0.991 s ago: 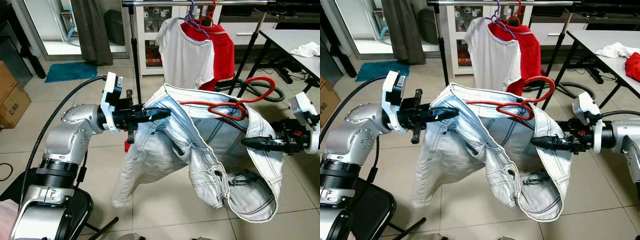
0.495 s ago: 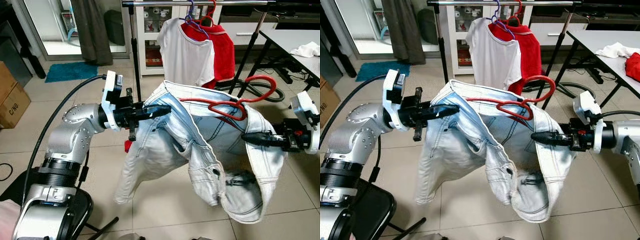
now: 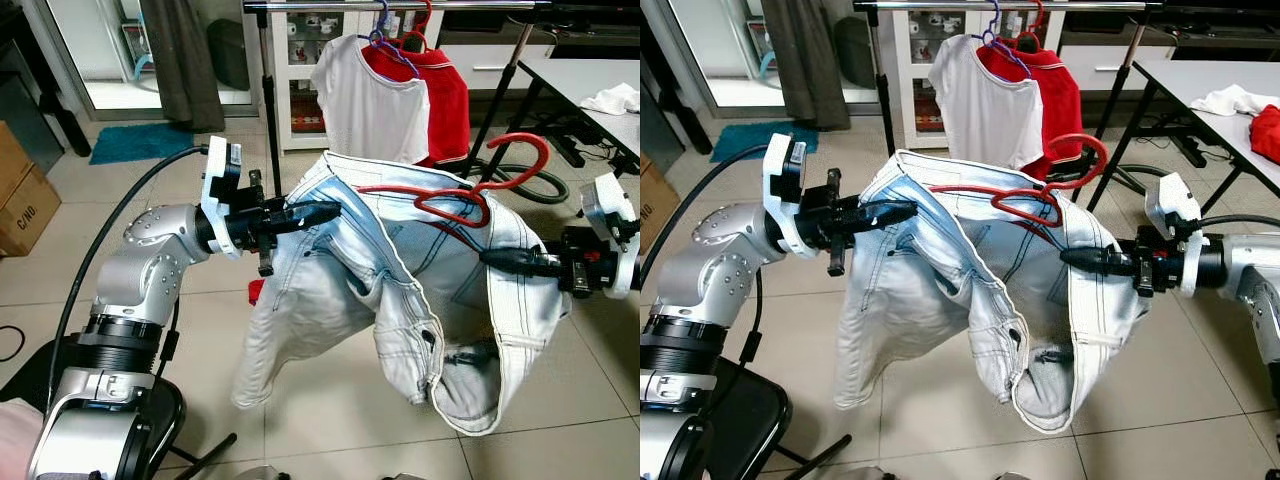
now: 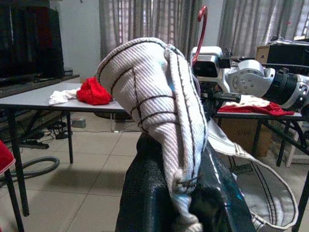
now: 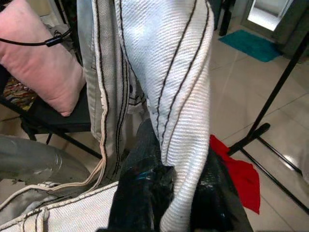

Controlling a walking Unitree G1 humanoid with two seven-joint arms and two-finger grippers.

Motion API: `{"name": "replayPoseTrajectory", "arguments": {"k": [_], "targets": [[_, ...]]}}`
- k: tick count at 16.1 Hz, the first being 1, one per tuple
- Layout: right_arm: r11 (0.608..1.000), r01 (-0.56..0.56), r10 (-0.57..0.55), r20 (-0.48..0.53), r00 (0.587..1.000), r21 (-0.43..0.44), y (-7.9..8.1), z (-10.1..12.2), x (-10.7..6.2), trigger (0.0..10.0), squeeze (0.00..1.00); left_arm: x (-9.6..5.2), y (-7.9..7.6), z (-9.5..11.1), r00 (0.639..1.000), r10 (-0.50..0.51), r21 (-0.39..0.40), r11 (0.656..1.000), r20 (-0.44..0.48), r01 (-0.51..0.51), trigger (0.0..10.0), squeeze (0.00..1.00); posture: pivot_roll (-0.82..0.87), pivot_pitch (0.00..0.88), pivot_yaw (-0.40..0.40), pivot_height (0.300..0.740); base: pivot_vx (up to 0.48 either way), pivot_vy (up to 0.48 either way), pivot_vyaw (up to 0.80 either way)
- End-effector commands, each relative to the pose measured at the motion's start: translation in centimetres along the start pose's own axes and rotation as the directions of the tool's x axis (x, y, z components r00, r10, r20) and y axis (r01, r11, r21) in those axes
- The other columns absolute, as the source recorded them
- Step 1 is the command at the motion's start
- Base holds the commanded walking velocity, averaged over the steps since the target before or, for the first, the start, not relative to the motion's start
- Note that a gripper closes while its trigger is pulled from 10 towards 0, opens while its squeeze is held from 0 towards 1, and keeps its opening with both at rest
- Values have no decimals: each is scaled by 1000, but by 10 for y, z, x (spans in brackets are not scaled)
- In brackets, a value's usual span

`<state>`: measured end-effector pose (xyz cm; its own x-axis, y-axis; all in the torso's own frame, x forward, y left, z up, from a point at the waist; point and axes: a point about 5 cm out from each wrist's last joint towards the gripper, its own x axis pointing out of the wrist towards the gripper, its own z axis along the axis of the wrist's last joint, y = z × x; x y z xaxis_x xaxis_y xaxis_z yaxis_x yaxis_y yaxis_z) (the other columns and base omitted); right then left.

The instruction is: Hang hanger

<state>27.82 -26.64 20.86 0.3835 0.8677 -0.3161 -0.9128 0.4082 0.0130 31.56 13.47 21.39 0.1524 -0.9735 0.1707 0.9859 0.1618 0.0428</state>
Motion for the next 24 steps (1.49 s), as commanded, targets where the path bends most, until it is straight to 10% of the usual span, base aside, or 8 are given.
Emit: {"name": "replayPoseTrajectory", "arguments": {"k": [1, 2, 3, 4, 14, 15, 20, 24], "targets": [[999, 12, -11, 41, 999, -33, 0, 9, -3, 0, 0, 2, 3, 15, 999, -5, 54, 999, 52, 2, 235, 0, -143, 0, 8, 740, 0, 0, 0], [999, 14, -12, 44, 999, -33, 1, 8, -4, 0, 0, 1, 4, 13, 999, 3, 55, 998, 47, -6, 10000, 0, -143, 0, 7, 740, 0, 0, 0], [999, 13, -11, 46, 999, -34, 1, 8, -5, 0, 0, -1, 5, 11, 999, 11, 40, 999, 36, -13, 10000, 0, -144, 0, 9, 740, 0, 0, 0], [999, 6, -5, 46, 999, -35, 3, 8, -5, 0, 0, -3, 7, 10, 999, 24, 33, 999, 31, -25, 10000, 1000, -143, 0, 9, 740, 0, 0, 0], [997, 69, -70, -30, 997, -36, 12, -5, -18, 0, 0, -8, 19, 19, 998, 46, 199, 979, -49, -36, 10000, 965, -136, 0, 28, 740, 0, 0, 0], [995, 88, -90, -44, 995, -41, 13, -8, -18, 0, 0, -7, 23, 22, 995, 76, 211, 975, -57, -62, 10000, 0, -136, 0, 30, 740, 0, 0, 0], [981, 187, -188, -23, 982, -44, 11, -13, -18, 0, 0, -9, 32, 34, 990, 129, 154, 979, 63, -138, 10000, 0, -132, 0, 34, 740, 0, 0, 0], [938, 343, -344, -6, 939, -61, 3, -18, 0, 0, 0, 2, 42, 24, 948, 315, 183, 935, -38, -303, 10000, 1000, -132, 0, 33, 740, 0, 0, 0]]}}
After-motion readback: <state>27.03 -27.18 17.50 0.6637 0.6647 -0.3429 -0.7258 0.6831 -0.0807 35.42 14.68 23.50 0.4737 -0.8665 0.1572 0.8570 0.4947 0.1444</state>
